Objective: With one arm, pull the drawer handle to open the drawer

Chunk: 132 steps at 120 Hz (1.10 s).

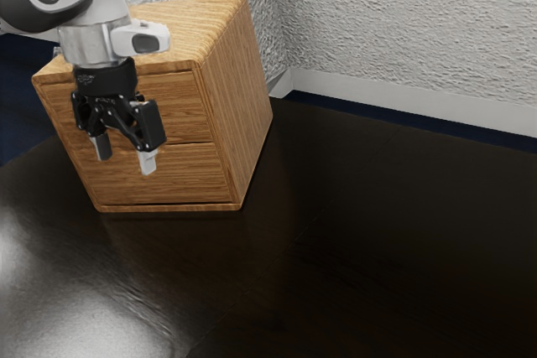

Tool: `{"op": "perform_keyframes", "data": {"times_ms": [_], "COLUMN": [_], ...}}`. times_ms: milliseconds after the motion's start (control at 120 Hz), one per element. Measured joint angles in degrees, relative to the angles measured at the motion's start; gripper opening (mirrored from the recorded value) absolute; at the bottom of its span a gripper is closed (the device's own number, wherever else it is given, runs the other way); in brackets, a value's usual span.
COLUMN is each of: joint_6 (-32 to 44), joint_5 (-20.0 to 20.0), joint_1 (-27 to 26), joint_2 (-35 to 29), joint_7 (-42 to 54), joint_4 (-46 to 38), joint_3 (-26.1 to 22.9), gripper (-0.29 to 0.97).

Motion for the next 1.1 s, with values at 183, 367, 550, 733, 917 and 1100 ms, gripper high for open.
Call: {"op": "perform_keyframes", "data": {"times_ms": [183, 367, 550, 733, 917, 1100], "joint_6": [10.5, 13.7, 11.3, 9.4, 8.2, 8.3], "joint_5": [-0.3, -1.0, -1.5, -1.4, -1.4, -0.7], "joint_1": [0.3, -1.4, -1.3, -0.5, 0.2, 1.1], "joint_2": [0.1, 0.1, 1.5, 2.8, 3.3, 2.8], "joint_7": [1.0, 1.8, -0.2, -14.9, -32.6, -45.6], "joint_4": [-0.2, 4.3, 16.1, 16.3, 16.3, 15.6], "joint_3": [0.0, 0.1, 0.1, 0.1, 0.1, 0.1], "gripper": [0.68, 0.68, 0.68, 0.68, 0.68, 0.68]}}
